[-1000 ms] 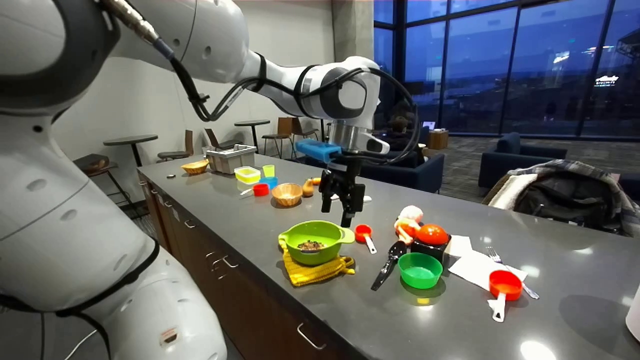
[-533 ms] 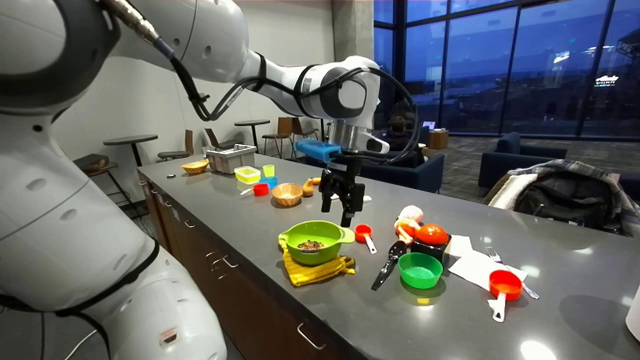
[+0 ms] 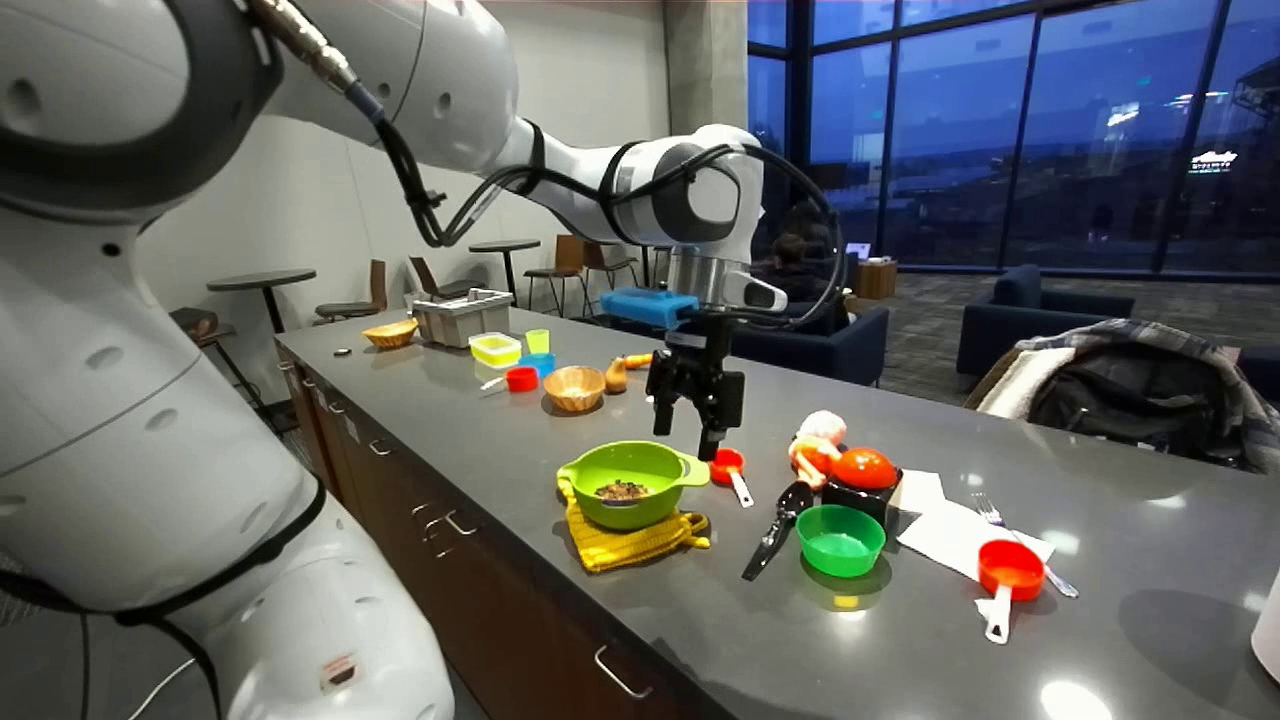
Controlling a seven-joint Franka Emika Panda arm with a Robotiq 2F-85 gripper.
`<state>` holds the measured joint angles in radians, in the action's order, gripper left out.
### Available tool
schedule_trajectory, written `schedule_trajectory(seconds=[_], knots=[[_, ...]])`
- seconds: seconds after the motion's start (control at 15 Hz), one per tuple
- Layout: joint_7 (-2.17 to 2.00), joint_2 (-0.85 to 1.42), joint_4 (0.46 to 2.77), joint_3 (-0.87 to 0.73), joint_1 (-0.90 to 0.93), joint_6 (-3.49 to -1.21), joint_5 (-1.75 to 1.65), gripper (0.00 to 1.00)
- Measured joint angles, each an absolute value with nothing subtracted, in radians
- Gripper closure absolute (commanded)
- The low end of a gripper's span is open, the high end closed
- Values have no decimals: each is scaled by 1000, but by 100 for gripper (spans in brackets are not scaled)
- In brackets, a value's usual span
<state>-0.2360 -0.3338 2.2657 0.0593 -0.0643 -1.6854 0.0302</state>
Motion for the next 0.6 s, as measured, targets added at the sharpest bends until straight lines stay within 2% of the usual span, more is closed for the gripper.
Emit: schedule_trajectory(seconds=[0.33,0.6], knots=[[-156,-191,2132,60,-58,-1676,-180,0],[-19,-117,2018,54,-35,-1789,-152,0]])
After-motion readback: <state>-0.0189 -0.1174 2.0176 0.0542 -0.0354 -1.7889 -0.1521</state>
